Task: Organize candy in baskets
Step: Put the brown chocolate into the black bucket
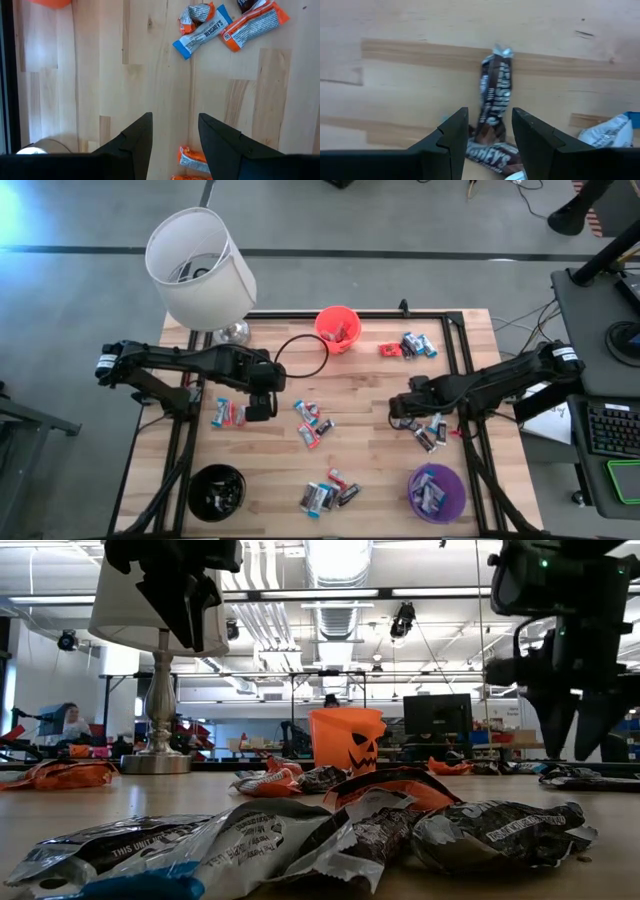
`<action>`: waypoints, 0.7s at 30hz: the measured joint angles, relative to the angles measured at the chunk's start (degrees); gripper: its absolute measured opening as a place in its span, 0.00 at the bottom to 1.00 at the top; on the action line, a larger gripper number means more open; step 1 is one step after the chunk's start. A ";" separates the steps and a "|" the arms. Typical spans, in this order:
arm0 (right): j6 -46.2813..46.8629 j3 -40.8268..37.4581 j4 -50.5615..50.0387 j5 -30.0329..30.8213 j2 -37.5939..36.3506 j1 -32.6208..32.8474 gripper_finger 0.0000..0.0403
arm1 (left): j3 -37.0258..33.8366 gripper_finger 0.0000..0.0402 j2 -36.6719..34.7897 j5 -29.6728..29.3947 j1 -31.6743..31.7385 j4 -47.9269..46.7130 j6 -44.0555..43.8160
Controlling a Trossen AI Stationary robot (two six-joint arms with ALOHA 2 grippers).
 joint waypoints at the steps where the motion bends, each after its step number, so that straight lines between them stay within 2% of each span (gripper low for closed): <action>1: 0.28 -0.39 0.13 0.01 0.00 0.00 0.36 | -0.01 0.35 0.00 -0.01 0.00 0.05 0.00; 11: 0.45 -4.04 6.12 0.03 0.02 -0.02 0.34 | -0.02 0.35 0.00 -0.02 0.00 0.83 0.02; 21: 0.98 -5.66 7.82 0.25 0.04 -0.02 0.21 | -0.02 0.35 0.00 -0.02 0.00 0.87 0.02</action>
